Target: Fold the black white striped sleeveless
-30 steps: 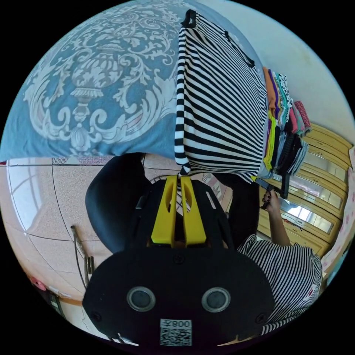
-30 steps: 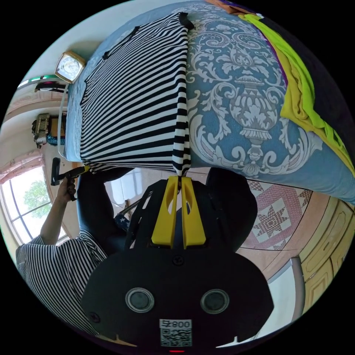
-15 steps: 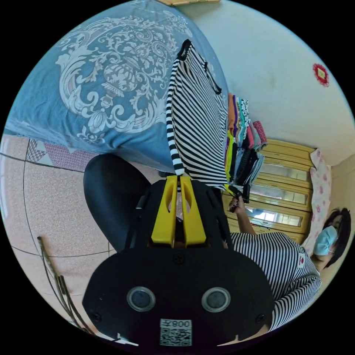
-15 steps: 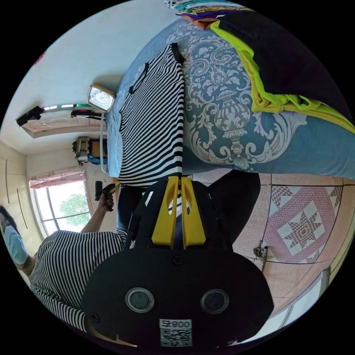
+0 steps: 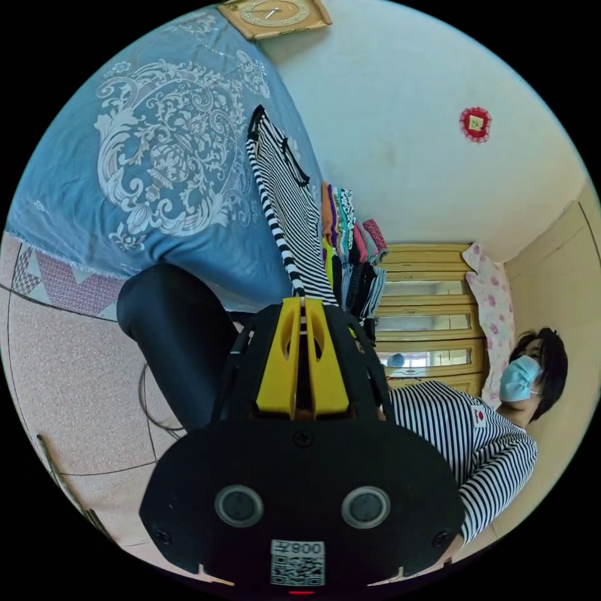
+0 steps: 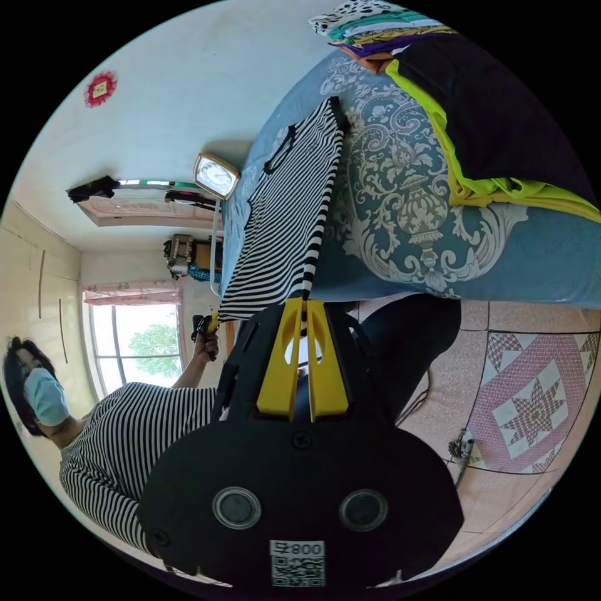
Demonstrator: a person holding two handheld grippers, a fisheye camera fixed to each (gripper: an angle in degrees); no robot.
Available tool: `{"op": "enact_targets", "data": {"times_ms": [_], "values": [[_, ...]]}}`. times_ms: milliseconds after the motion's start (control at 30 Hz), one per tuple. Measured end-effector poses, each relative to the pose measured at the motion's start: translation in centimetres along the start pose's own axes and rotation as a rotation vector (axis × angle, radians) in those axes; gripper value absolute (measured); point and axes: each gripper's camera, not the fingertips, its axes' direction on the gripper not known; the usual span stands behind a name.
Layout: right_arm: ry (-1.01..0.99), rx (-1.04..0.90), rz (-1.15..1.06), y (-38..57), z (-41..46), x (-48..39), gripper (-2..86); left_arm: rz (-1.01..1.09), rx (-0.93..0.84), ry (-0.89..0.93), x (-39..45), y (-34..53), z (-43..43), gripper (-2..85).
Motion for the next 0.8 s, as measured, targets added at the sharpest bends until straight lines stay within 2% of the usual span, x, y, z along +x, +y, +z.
{"op": "enact_targets", "data": {"times_ms": [433,800], "values": [[-0.069,0.061,-0.033,7.9,-7.6,-0.8,0.6,0.003,0.061,0.099,-2.7,9.2,-6.2,0.9],[-0.085,0.063,-0.069,12.6,-10.4,-0.3,0.6,0.027,0.077,0.130,-4.5,15.0,-8.1,0.9]]}}
